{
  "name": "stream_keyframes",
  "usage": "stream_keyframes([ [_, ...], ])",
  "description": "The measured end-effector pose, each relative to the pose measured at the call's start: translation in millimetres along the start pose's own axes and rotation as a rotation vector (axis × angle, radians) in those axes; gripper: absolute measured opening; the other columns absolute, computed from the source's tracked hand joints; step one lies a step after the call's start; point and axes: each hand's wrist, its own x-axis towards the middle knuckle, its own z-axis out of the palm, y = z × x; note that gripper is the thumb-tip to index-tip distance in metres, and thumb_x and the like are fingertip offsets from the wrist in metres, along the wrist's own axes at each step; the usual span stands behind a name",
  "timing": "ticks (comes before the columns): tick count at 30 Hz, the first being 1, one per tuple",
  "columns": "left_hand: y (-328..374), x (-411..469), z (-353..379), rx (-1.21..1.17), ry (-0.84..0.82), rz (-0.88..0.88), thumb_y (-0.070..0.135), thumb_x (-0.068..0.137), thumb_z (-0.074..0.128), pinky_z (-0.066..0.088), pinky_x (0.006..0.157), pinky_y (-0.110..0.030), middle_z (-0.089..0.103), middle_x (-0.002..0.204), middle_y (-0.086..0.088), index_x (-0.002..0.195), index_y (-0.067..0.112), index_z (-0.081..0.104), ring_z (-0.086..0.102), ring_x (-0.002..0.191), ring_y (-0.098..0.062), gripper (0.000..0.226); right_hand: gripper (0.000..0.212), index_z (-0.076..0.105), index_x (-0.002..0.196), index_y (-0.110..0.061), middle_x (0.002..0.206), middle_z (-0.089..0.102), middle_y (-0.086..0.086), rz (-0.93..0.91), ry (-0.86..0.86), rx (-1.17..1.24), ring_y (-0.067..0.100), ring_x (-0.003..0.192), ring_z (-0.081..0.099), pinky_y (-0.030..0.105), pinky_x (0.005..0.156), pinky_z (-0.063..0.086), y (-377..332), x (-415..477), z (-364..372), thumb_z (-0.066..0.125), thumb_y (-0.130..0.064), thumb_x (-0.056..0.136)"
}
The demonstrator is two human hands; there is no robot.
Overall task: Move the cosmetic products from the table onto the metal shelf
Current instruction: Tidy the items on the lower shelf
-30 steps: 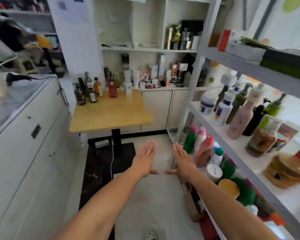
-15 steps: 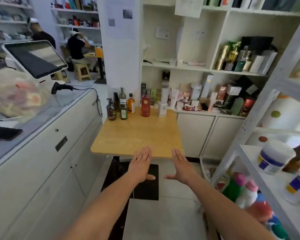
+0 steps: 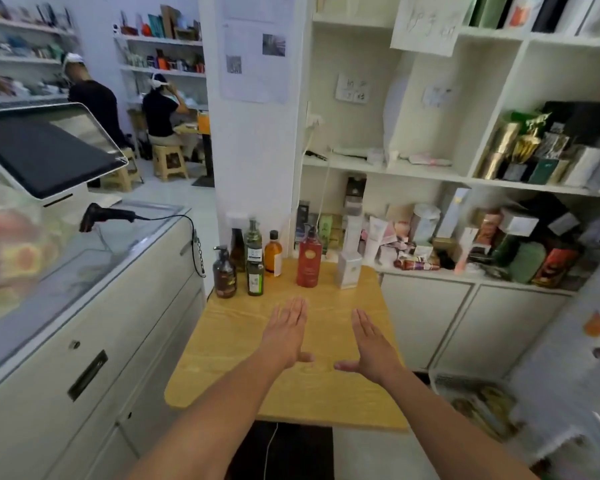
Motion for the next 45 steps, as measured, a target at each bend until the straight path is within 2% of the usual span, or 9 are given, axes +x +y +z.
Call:
stream_keyframes([
  [9,-22.4,106.7,17.6,-0.004,-0.111,0.083,0.055,0.083,0.061,-0.009,0.117,-0.044,-0.024,0.158,-0.009,0.148,0.007,-0.022,-0.02,0.146,-0.024,0.116,0.122,-0.017,0.148,-0.007,0.157,-0.019,0.006,0.118,-0.081,0.038,0.02,0.147,-0.011,0.034,0.119,0.009,32.3,97.4,13.3,0.061,-0.065,0.075],
  [21,-6.3,305.3,13.7,-0.044,-0.079,0.079,0.062,0.084,0.054,-0.014,0.115,-0.04,-0.025,0.157,-0.008,0.148,0.008,-0.022,-0.023,0.145,-0.024,0.113,0.125,-0.017,0.147,-0.004,0.157,-0.018,0.008,0.088,-0.074,0.001,0.021,0.146,-0.012,0.032,0.12,0.003,137.5,277.3,-12.0,0.064,-0.064,0.073],
  [31,29.3,419.4,38.4,-0.185,-0.116,0.024,0.058,0.084,0.06,-0.002,0.12,-0.041,-0.017,0.159,-0.011,0.15,0.005,-0.016,-0.016,0.147,-0.026,0.113,0.12,-0.015,0.149,-0.01,0.158,-0.016,0.003,0.004,-0.144,0.037,0.017,0.147,-0.009,0.029,0.119,0.007,197.0,376.2,-1.7,0.074,-0.042,0.075],
  [33,32.6,430.2,41.6,-0.256,-0.138,-0.033,0.052,0.087,0.06,0.006,0.119,-0.04,-0.005,0.161,-0.011,0.152,0.005,-0.007,-0.003,0.148,-0.026,0.104,0.116,-0.013,0.15,-0.012,0.159,-0.012,0.001,-0.039,-0.151,0.062,0.016,0.147,-0.006,0.027,0.118,0.009,204.2,387.5,3.7,0.075,-0.036,0.077],
  [34,34.0,434.2,42.8,-0.312,-0.146,-0.07,0.047,0.088,0.061,0.016,0.117,-0.039,0.005,0.16,-0.012,0.152,0.005,0.0,0.009,0.147,-0.028,0.098,0.114,-0.012,0.15,-0.015,0.16,-0.007,0.0,-0.053,-0.156,0.096,0.016,0.147,-0.002,0.027,0.117,0.013,206.1,391.0,6.8,0.075,-0.031,0.078],
  [36,35.6,441.0,45.5,-0.451,-0.155,-0.135,0.032,0.089,0.064,0.038,0.104,-0.04,0.029,0.149,-0.013,0.147,0.007,0.018,0.037,0.134,-0.03,0.079,0.11,-0.008,0.151,-0.021,0.159,0.008,-0.001,-0.032,-0.165,0.213,0.017,0.146,0.012,0.03,0.112,0.026,206.9,394.9,13.3,0.075,-0.022,0.078],
  [37,35.5,443.6,46.4,-0.506,-0.154,-0.156,0.027,0.087,0.066,0.043,0.097,-0.042,0.037,0.141,-0.012,0.142,0.008,0.026,0.046,0.125,-0.031,0.07,0.108,-0.005,0.151,-0.024,0.157,0.017,-0.001,-0.005,-0.163,0.273,0.019,0.143,0.021,0.031,0.108,0.032,206.6,395.7,16.6,0.074,-0.018,0.078],
  [40,35.6,447.8,47.3,-0.603,-0.141,-0.204,0.022,0.081,0.073,0.047,0.087,-0.042,0.044,0.13,-0.011,0.131,0.01,0.035,0.054,0.114,-0.032,0.064,0.1,0.005,0.151,-0.03,0.148,0.039,0.002,0.091,-0.138,0.43,0.025,0.13,0.044,0.034,0.1,0.042,206.3,397.6,24.7,0.071,-0.012,0.078],
  [45,38.2,435.8,55.0,-0.794,-0.105,-0.237,0.017,0.077,0.077,0.041,0.072,-0.026,0.054,0.123,-0.01,0.131,0.007,0.036,0.057,0.103,-0.024,0.069,0.085,0.03,0.141,-0.026,0.129,0.054,0.005,0.198,-0.064,0.787,0.025,0.116,0.054,0.034,0.089,0.048,205.9,382.6,29.7,0.073,0.0,0.072],
])
